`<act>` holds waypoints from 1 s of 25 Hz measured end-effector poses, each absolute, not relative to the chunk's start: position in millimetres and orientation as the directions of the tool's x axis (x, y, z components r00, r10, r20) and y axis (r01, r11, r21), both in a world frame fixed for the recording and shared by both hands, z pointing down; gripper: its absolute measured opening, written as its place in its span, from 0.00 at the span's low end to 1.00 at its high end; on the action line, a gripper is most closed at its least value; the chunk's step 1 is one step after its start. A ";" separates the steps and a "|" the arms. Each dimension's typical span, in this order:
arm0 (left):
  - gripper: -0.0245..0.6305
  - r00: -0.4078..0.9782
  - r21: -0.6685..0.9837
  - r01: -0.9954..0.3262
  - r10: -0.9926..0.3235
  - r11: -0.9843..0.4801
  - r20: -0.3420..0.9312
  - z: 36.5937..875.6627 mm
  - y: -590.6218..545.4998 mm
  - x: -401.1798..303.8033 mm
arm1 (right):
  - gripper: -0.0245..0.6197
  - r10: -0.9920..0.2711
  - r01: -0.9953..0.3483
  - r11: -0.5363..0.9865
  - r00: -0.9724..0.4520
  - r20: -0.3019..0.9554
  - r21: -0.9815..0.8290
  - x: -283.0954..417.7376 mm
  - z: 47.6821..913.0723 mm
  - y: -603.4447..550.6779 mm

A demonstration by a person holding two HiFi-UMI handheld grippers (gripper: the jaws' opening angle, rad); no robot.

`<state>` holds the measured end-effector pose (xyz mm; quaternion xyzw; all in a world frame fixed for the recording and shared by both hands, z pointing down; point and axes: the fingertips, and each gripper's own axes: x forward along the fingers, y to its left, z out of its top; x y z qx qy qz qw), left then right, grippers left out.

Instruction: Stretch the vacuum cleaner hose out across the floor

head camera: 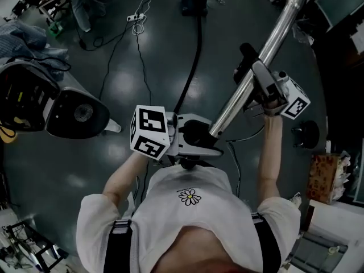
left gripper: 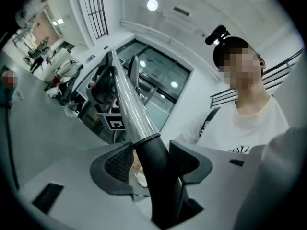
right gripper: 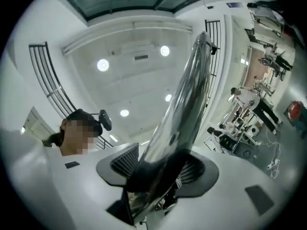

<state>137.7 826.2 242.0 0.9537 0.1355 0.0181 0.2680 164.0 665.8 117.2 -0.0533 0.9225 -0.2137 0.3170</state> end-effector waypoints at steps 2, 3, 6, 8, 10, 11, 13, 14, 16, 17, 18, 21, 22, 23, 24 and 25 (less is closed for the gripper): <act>0.37 0.931 0.539 0.329 0.361 -0.776 -0.050 261.4 863.4 150.3 | 0.41 -0.258 -0.032 0.917 -0.807 -0.531 -0.397 177.2 132.1 703.9; 0.37 0.921 0.580 0.361 0.379 -0.730 -0.095 270.4 870.0 150.4 | 0.41 -0.277 -0.082 0.920 -0.828 -0.488 -0.382 178.2 140.5 717.5; 0.36 0.886 0.740 0.464 0.254 -0.487 -0.388 272.7 841.7 127.1 | 0.42 -0.315 -0.201 0.922 -0.885 -0.344 -0.330 157.9 166.8 746.2; 0.32 0.839 0.752 0.536 0.139 -0.384 -0.527 259.8 816.1 107.1 | 0.42 -0.308 -0.214 0.927 -0.904 -0.296 -0.308 138.2 180.2 762.8; 0.31 0.848 0.730 0.520 0.166 -0.443 -0.504 253.2 813.3 104.5 | 0.42 -0.305 -0.220 0.933 -0.904 -0.300 -0.285 129.0 182.0 774.5; 0.31 0.868 0.707 0.491 0.211 -0.509 -0.450 252.3 819.2 107.8 | 0.42 -0.304 -0.221 0.936 -0.899 -0.316 -0.273 128.5 178.6 779.0; 0.32 0.883 0.642 0.467 0.287 -0.608 -0.371 247.0 831.4 109.6 | 0.42 -0.310 -0.228 0.939 -0.886 -0.346 -0.257 130.3 168.9 784.2; 0.32 0.884 0.617 0.466 0.308 -0.634 -0.351 243.6 834.3 107.9 | 0.42 -0.314 -0.232 0.939 -0.879 -0.358 -0.254 131.0 164.3 784.8; 0.32 0.897 0.592 0.441 0.303 -0.674 -0.323 240.6 834.2 105.1 | 0.42 -0.320 -0.238 0.938 -0.872 -0.371 -0.251 132.0 158.3 784.8; 0.32 0.904 0.588 0.425 0.288 -0.688 -0.317 240.2 833.4 105.0 | 0.42 -0.324 -0.243 0.937 -0.872 -0.367 -0.251 132.5 157.4 784.6; 0.32 0.909 0.586 0.412 0.272 -0.698 -0.315 239.6 833.2 106.2 | 0.42 -0.327 -0.247 0.936 -0.873 -0.361 -0.251 133.2 157.4 784.4; 0.32 0.920 0.577 0.383 0.239 -0.721 -0.312 237.8 836.5 115.4 | 0.42 -0.329 -0.251 0.935 -0.879 -0.346 -0.252 136.3 159.0 784.7; 0.32 0.921 0.574 0.379 0.235 -0.726 -0.311 237.3 838.1 118.5 | 0.42 -0.330 -0.252 0.934 -0.880 -0.341 -0.253 137.0 159.9 785.1; 0.32 0.921 0.571 0.377 0.235 -0.729 -0.310 236.8 840.1 120.9 | 0.42 -0.331 -0.254 0.933 -0.882 -0.336 -0.253 137.1 161.2 785.7; 0.32 0.923 0.566 0.374 0.236 -0.735 -0.304 236.5 842.7 122.9 | 0.42 -0.332 -0.256 0.933 -0.884 -0.330 -0.253 136.2 162.9 786.8; 0.32 0.926 0.559 0.368 0.238 -0.743 -0.292 236.5 845.7 124.5 | 0.42 -0.332 -0.257 0.933 -0.886 -0.323 -0.254 134.6 164.7 788.2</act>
